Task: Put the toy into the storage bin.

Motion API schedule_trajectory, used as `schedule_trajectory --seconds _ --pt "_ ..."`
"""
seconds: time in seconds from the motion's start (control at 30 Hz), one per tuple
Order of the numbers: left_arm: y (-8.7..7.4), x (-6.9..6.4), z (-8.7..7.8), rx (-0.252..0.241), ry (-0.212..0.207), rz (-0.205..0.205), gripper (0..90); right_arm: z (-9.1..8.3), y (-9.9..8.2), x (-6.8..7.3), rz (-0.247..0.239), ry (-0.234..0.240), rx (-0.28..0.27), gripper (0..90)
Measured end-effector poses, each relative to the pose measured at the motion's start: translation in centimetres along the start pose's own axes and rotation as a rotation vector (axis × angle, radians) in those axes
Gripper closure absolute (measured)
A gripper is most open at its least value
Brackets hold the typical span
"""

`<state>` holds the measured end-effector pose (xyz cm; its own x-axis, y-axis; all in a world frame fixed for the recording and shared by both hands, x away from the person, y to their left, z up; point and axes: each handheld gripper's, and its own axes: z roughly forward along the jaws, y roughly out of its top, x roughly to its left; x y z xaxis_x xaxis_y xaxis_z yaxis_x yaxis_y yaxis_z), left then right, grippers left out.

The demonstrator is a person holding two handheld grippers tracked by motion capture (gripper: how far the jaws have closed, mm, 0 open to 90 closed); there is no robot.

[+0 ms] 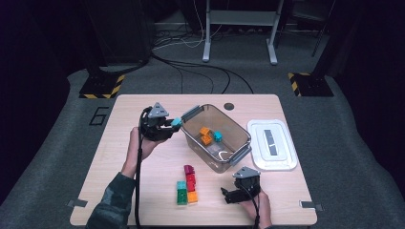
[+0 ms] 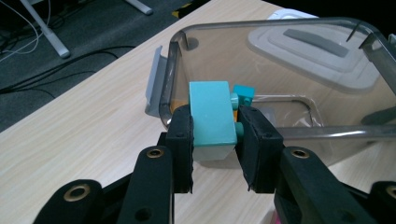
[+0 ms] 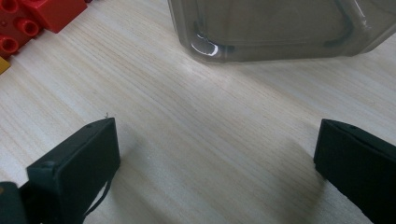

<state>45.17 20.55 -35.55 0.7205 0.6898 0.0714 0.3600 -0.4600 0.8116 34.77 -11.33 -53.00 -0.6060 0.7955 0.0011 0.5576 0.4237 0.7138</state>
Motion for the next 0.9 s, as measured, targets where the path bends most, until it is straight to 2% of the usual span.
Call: schedule_trajectory --seconds 0.2,0.43,0.7,0.9 --pt "1.6 -0.1 0.8 0.002 -0.008 0.021 67.1 0.0 0.0 0.0 0.002 -0.001 -0.001 0.0" --pt "3.1 -0.3 2.5 0.022 -0.019 0.051 67.1 0.0 0.0 0.0 0.002 -0.001 -0.001 0.0" --pt "3.6 -0.4 5.0 0.066 -0.047 0.049 67.0 0.0 0.0 0.0 0.002 0.0 -0.001 0.0" --pt "3.7 -0.4 7.1 0.106 -0.048 0.051 66.9 0.0 0.0 0.0 0.002 0.0 -0.001 0.0"
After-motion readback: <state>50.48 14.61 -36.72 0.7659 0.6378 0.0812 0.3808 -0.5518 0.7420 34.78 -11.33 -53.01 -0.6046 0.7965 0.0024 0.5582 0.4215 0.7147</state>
